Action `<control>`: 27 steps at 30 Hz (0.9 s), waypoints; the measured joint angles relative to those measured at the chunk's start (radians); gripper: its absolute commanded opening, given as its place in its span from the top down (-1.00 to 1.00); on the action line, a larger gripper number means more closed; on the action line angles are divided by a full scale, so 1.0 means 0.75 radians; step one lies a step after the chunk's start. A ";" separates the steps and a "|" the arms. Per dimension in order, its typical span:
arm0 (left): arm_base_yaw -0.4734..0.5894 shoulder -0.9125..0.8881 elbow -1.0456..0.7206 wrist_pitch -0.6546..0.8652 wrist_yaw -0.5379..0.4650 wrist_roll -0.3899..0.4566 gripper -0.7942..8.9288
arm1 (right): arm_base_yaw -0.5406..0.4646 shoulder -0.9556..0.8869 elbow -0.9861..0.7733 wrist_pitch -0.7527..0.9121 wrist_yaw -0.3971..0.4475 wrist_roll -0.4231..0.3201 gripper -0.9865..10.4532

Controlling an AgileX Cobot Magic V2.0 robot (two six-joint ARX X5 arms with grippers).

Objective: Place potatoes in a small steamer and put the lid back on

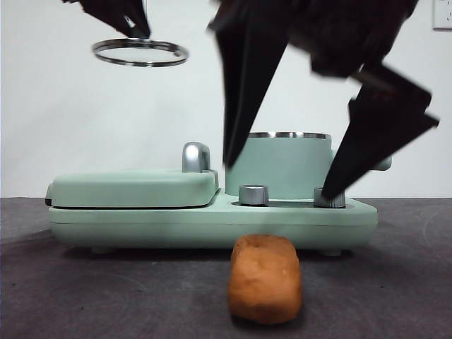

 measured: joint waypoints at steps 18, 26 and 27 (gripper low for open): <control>0.078 0.000 0.000 -0.028 -0.001 -0.010 0.82 | 0.021 0.305 0.000 0.202 0.098 0.018 0.31; 0.078 0.000 0.000 -0.029 -0.001 -0.010 0.82 | 0.014 0.310 0.003 0.201 0.078 0.018 0.58; 0.078 0.000 0.000 -0.029 0.000 -0.010 0.82 | 0.006 0.311 0.008 0.198 0.053 0.018 0.58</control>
